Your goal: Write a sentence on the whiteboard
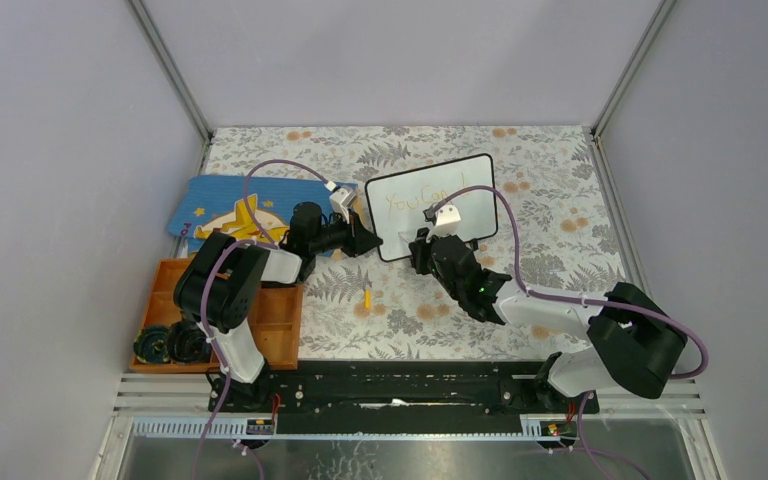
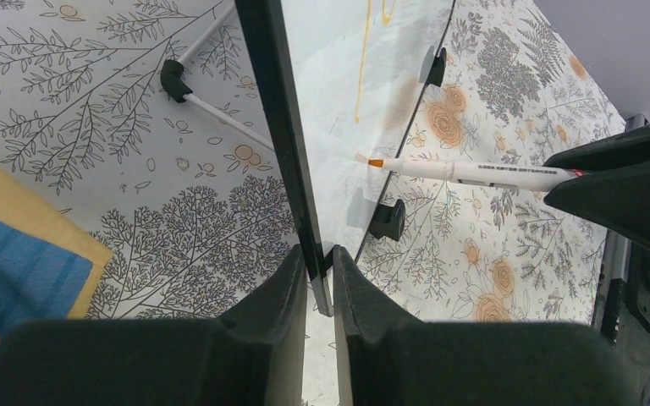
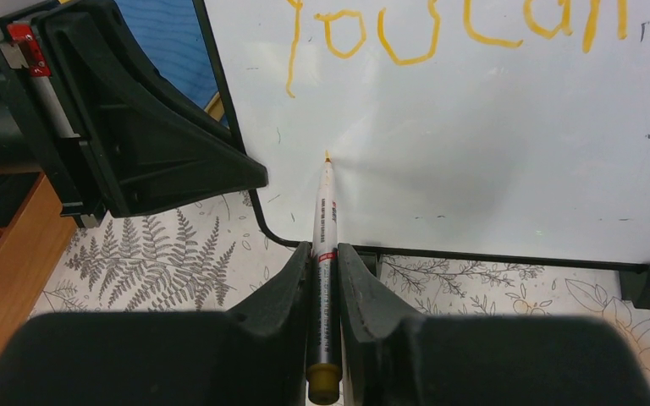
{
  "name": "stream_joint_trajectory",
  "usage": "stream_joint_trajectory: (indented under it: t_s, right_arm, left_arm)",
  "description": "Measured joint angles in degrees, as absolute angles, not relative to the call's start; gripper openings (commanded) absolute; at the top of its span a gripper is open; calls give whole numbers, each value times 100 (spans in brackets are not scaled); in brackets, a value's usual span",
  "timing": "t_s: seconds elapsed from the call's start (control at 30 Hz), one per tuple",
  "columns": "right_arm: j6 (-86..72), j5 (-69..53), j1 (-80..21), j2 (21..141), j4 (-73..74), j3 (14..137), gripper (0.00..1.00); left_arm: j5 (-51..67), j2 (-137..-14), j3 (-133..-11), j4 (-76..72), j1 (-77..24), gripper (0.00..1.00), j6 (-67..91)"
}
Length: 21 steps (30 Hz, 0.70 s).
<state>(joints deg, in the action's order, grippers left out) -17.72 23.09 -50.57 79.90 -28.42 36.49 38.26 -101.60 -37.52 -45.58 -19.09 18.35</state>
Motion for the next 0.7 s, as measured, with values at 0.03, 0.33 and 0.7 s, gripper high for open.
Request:
stream_joint_trajectory:
  t_s: [0.03, 0.33, 0.7]
  right_arm:
    - [-1780, 2309, -5059, 7990, -2827, 3651, 0]
    - [-1876, 2287, -5078, 7990, -2550, 3651, 0]
    - [-1977, 2338, -5109, 7990, -2279, 3651, 0]
  left_arm:
    - [3826, -10160, -3752, -4558, -1909, 20, 1835]
    - [3809, -10160, -3752, -4554, -1911, 20, 1833]
    - [3787, -10158, -3752, -4547, -1920, 20, 1811]
